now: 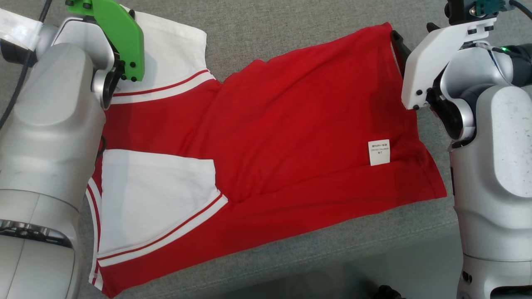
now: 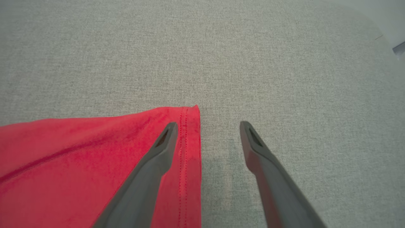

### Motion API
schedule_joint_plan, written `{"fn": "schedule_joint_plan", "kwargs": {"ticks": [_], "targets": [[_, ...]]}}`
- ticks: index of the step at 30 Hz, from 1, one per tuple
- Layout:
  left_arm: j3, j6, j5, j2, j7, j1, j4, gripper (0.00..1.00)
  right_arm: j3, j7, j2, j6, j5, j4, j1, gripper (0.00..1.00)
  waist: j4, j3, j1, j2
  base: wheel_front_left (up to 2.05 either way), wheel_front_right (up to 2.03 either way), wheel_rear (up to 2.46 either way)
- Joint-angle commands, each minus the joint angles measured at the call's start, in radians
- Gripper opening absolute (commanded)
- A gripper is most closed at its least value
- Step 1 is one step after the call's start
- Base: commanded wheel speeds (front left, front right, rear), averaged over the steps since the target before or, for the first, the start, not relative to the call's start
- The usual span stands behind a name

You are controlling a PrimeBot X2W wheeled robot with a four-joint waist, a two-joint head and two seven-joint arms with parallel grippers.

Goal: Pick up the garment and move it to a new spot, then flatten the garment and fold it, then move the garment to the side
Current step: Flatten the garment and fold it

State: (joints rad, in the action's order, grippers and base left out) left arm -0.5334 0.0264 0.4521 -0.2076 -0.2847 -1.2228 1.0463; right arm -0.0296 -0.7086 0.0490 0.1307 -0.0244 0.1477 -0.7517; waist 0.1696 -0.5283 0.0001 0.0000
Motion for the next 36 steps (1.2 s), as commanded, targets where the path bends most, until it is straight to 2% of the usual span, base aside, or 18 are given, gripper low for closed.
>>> {"fn": "schedule_joint_plan", "kwargs": {"ticks": [1, 2, 20, 30, 31, 33, 34, 35, 36], "targets": [[-0.005, 0.004, 0.002, 0.005, 0.004, -0.006, 0.01, 0.14, -0.003, 0.0, 0.003, 0.0, 0.01, 0.003, -0.016, 1.0, -0.002, -0.003, -0.0001, 0.0, 0.0, 0.0, 0.0], [-0.007, 0.006, 0.003, 0.011, 0.007, -0.004, 0.013, 0.0, -0.007, 0.0, 0.003, 0.0, 0.018, 0.006, -0.02, 1.0, -0.003, -0.004, -0.0001, 0.0, 0.0, 0.0, 0.0], [-0.034, 0.038, 0.022, 0.072, 0.063, -0.014, 0.084, 0.0, -0.057, -0.054, 0.003, 0.0, 0.108, 0.171, -0.154, 1.0, -0.049, -0.039, -0.0001, 0.0, 0.0, 0.0, 0.0], [-0.047, 0.048, 0.031, 0.087, 0.083, -0.024, 0.123, 0.0, -0.026, -0.135, 0.003, 0.0, 0.071, 0.223, -0.163, 1.0, -0.062, -0.049, -0.0001, 0.0, 0.0, 0.0, 0.0], [-0.047, 0.049, 0.032, 0.088, 0.084, -0.025, 0.126, 0.0, -0.03, -0.144, 0.003, 0.0, 0.073, 0.225, -0.158, 0.84, -0.063, -0.049, -0.0001, 0.0, 0.0, 0.0, 0.0], [-0.048, 0.051, 0.036, 0.089, 0.087, -0.029, 0.133, 0.0, -0.037, -0.156, 0.003, 0.0, 0.077, 0.224, -0.15, 0.63, -0.064, -0.05, -0.0001, 0.0, 0.0, 0.0, 0.0], [-0.048, 0.051, 0.036, 0.089, 0.087, -0.029, 0.133, 0.0, -0.037, -0.156, 0.003, 0.0, 0.077, 0.224, -0.15, 0.63, -0.064, -0.05, -0.0001, 0.0, 0.0, 0.0, 0.0], [-0.049, 0.052, 0.037, 0.09, 0.087, -0.03, 0.136, 0.0, -0.042, -0.164, 0.004, 0.0, 0.073, 0.225, -0.146, 0.42, -0.065, -0.051, -0.0001, 0.0, 0.0, 0.0, 0.0], [-0.05, 0.054, 0.037, 0.091, 0.089, -0.031, 0.139, 0.0, -0.042, -0.168, 0.004, 0.0, 0.07, 0.226, -0.143, 0.28, -0.065, -0.052, -0.0001, 0.0, 0.0, 0.0, 0.0]]}}
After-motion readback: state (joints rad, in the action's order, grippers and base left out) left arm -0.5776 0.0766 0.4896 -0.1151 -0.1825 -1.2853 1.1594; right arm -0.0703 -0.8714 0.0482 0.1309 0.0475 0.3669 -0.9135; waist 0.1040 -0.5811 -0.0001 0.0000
